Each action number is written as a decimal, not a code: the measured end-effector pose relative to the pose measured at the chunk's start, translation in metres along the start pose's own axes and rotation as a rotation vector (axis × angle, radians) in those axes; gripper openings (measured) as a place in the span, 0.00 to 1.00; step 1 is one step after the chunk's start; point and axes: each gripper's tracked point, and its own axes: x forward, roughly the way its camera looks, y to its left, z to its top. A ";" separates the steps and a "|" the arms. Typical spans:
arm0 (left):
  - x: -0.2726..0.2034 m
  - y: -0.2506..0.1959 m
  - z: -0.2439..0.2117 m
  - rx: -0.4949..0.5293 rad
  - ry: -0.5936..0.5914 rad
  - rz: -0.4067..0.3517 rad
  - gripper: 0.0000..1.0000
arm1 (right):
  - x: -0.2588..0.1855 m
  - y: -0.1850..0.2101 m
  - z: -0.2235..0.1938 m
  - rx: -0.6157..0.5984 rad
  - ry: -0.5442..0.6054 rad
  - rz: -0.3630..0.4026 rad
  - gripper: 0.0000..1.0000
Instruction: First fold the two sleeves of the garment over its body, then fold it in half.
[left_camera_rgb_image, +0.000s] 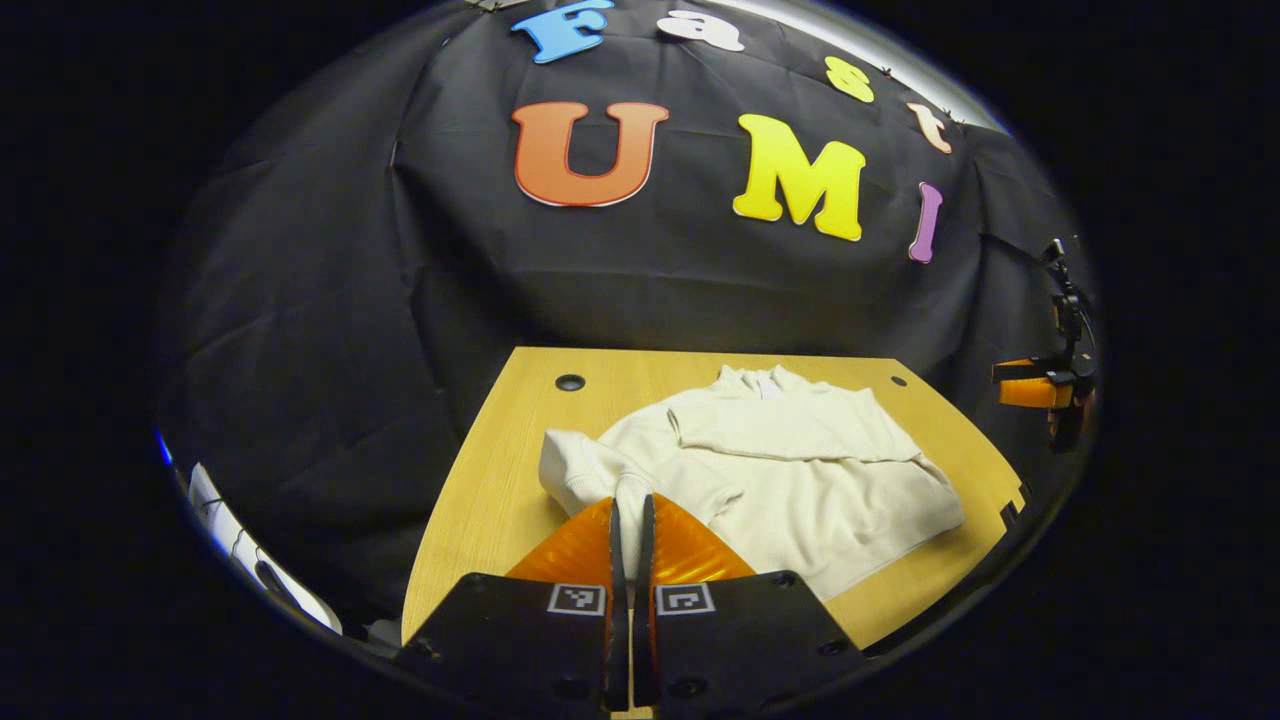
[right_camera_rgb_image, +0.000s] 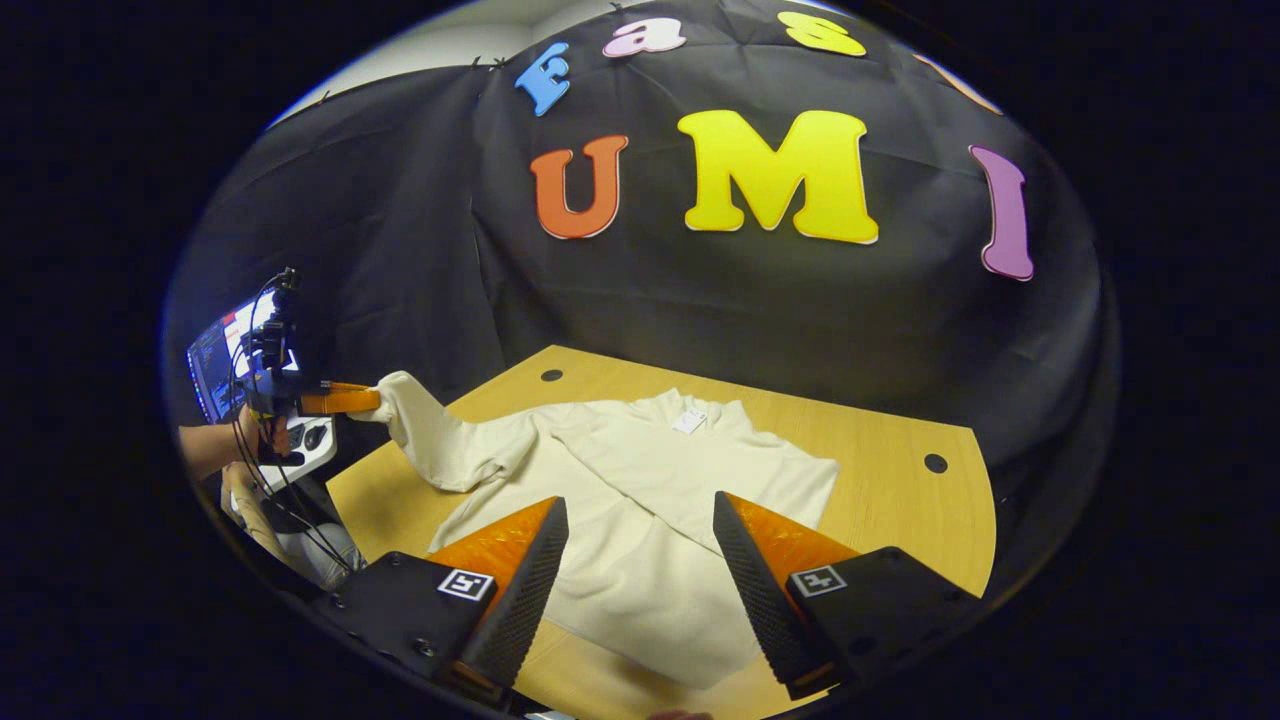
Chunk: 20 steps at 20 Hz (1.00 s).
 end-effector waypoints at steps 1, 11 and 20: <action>0.006 -0.005 0.012 0.012 -0.007 -0.005 0.05 | -0.007 -0.006 0.005 0.004 -0.021 -0.007 0.92; 0.073 -0.149 0.120 0.191 -0.072 -0.273 0.04 | -0.064 -0.091 0.009 0.096 -0.133 -0.185 0.92; 0.142 -0.308 0.115 0.268 -0.015 -0.549 0.05 | -0.130 -0.165 -0.029 0.193 -0.128 -0.400 0.92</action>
